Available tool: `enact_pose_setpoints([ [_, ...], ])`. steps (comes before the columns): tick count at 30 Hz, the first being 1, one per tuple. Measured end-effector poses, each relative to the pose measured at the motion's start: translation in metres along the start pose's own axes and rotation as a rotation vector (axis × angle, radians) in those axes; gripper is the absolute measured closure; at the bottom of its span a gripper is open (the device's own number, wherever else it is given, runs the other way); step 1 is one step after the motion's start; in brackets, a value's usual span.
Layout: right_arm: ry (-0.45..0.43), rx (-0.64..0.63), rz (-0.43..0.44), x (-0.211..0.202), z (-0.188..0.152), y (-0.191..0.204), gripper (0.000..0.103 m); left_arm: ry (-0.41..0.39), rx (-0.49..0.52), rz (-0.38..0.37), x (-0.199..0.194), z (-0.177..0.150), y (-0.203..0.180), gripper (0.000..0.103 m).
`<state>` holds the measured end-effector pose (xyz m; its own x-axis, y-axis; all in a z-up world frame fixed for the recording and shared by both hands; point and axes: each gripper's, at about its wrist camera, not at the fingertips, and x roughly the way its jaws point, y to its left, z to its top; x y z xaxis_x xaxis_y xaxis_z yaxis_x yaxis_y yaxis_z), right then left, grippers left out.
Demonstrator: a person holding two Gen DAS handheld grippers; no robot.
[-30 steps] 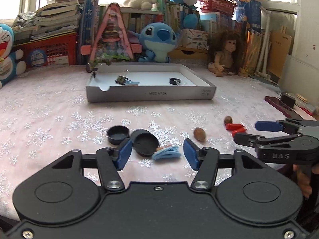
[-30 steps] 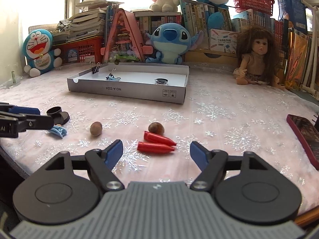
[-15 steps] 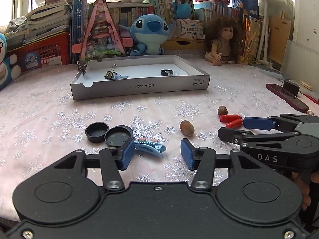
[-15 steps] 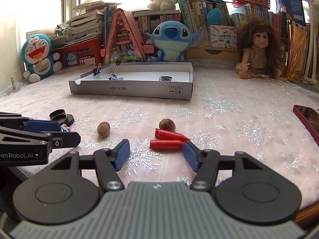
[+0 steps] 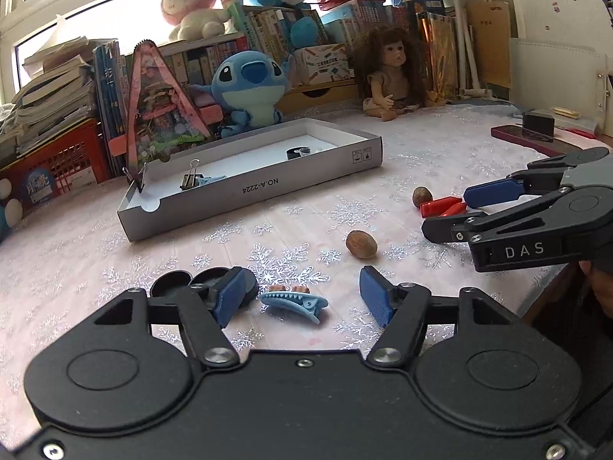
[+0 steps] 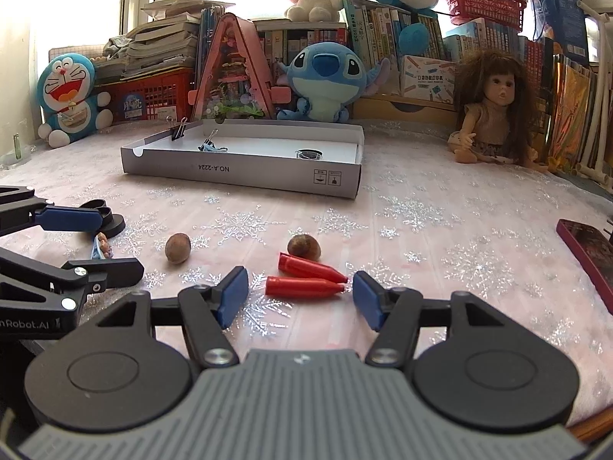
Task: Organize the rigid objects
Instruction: 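Grasp the blue claw hair clip with the left gripper while the right gripper grasps a red crayon, then carry the blue claw clip with the left gripper while the right gripper carries the red crayon into the tray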
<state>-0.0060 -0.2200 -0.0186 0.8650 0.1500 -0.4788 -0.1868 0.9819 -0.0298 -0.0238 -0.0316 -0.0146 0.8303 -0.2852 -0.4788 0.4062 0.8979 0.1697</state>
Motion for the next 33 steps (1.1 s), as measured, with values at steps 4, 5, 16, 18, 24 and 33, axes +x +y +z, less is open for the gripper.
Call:
enact_pose_setpoints([
  [4,0.000,0.003,0.002,0.000,0.000,0.000,0.031,0.000,-0.008,-0.052,0.003,-0.001,0.006,0.047],
  [5,-0.001,0.005,0.005,0.000,0.000,-0.001,0.032,-0.004,-0.022,-0.060,0.003,-0.001,0.008,0.057],
  [16,-0.006,0.033,0.056,-0.006,0.002,0.001,0.053,-0.003,-0.096,-0.049,-0.005,0.002,0.008,0.070],
  [18,-0.015,0.034,0.055,-0.008,0.004,0.000,0.053,-0.002,-0.107,-0.039,-0.006,0.006,0.009,0.070],
  [24,-0.044,0.019,0.053,-0.014,0.013,-0.001,0.053,-0.013,-0.143,-0.008,-0.008,0.020,0.017,0.070],
  [33,-0.033,0.027,0.018,0.004,0.037,-0.007,0.053,0.025,-0.204,0.065,0.009,0.050,0.036,0.070],
])
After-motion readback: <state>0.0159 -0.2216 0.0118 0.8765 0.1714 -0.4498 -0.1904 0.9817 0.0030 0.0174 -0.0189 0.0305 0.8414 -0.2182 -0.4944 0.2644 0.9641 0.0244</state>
